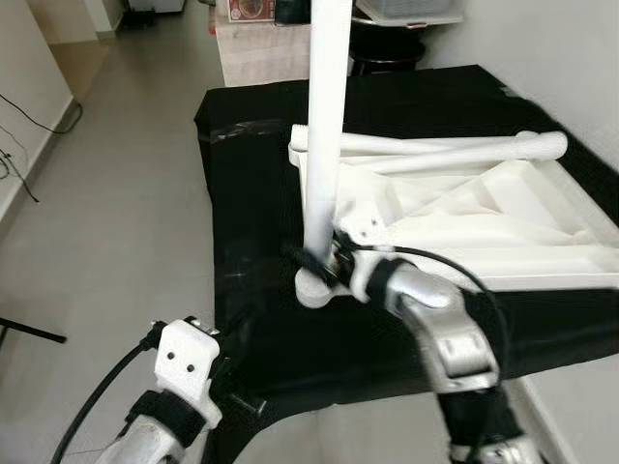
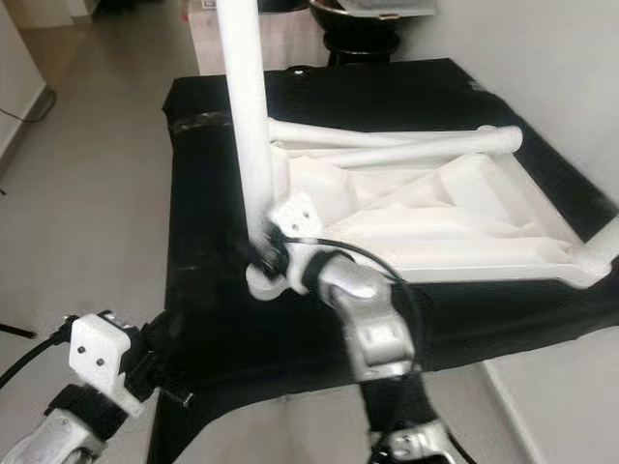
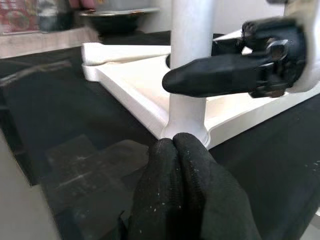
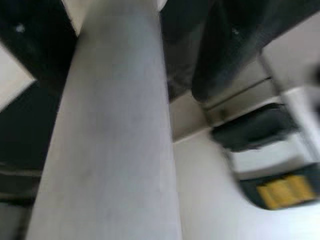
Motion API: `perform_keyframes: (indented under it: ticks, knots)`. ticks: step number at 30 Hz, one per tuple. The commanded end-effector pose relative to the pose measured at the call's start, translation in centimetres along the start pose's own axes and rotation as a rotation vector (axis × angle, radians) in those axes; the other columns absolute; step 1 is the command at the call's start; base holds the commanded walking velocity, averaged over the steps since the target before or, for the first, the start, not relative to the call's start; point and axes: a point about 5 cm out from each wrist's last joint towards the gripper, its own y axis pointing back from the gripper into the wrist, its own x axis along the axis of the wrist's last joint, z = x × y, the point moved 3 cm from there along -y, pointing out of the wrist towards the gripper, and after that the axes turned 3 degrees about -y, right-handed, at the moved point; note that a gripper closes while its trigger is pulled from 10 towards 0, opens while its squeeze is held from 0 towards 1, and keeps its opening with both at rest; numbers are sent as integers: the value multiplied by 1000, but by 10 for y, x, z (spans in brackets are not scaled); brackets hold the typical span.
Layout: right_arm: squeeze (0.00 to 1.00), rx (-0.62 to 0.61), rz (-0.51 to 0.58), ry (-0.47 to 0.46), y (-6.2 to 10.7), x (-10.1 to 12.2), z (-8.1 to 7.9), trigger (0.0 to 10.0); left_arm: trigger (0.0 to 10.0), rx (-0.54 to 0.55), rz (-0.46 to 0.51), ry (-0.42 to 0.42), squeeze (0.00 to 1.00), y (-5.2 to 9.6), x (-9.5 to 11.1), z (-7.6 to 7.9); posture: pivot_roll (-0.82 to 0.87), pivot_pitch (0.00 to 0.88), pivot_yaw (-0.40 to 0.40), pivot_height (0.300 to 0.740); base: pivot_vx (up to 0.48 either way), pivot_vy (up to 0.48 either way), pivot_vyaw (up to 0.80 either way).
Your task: Building children table
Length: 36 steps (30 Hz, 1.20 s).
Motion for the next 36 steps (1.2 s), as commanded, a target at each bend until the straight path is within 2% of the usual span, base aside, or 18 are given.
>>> perform_keyframes:
  ticks: [1, 4, 5, 6, 8, 9, 12, 16, 21, 22, 23, 24, 25, 36]
  knots:
    - [1000, 247, 44, 115, 0, 27, -9, 10000, 10000, -3, -22, 13, 0, 3, -4, 2, 91, 141, -54, 740, 0, 0, 0]
    - [1000, 270, 35, 139, 1, 29, -5, 10000, 10000, -5, -21, 14, 0, 3, -4, 3, 96, 146, -55, 740, 0, 0, 0]
    - [0, 262, 34, 183, -4, 33, 7, 10000, 10000, -4, -20, 14, 0, 4, -3, 4, 109, 155, -51, 740, 0, 0, 0]
    - [0, 257, 34, 202, -8, 37, 17, 10000, 10000, -4, -20, 14, 0, 4, -2, 4, 109, 155, -51, 740, 0, 0, 0]
    - [0, 282, 44, 208, -12, 43, 22, 10000, 10000, -3, -20, 14, 0, 6, -2, 5, 119, 167, -52, 740, 0, 0, 0]
    - [0, 373, 42, 189, -17, 53, 26, 10000, 10000, -2, -24, 16, 0, 9, -1, 7, 134, 180, -53, 740, 0, 0, 0]
    - [0, 373, 42, 189, -17, 53, 26, 10000, 10000, -2, -24, 16, 0, 9, -1, 7, 134, 180, -53, 740, 0, 0, 0]
    - [0, 514, -2, 141, -18, 59, 27, 10000, 10000, -10, -34, 18, 0, 14, 1, 11, 152, 207, -48, 740, 0, 0, 0]
    - [0, 558, -11, 127, -16, 60, 27, 10000, 10000, -12, -37, 19, 0, 16, 2, 12, 162, 219, -43, 740, 0, 0, 0]
    - [0, 583, -25, 119, -15, 60, 29, 4784, 10000, -13, -41, 20, 0, 17, 2, 12, 166, 223, -42, 740, 0, 0, 0]
    - [0, 583, -25, 119, -15, 60, 29, 4784, 10000, -13, -41, 20, 0, 17, 2, 12, 166, 223, -42, 740, 0, 0, 0]
    - [0, 609, -36, 113, -14, 59, 32, 2902, 10000, -15, -45, 21, 0, 18, 3, 13, 169, 229, -40, 740, 0, 0, 0]
    - [0, 624, -45, 109, -14, 59, 34, 0, 10000, -16, -48, 22, 0, 19, 3, 13, 169, 233, -38, 740, 0, 0, 0]
    - [0, 619, -14, 85, -9, 57, 39, 0, 10000, -19, -53, 27, 0, 19, 4, 14, 143, 238, -34, 740, 0, 0, 0]
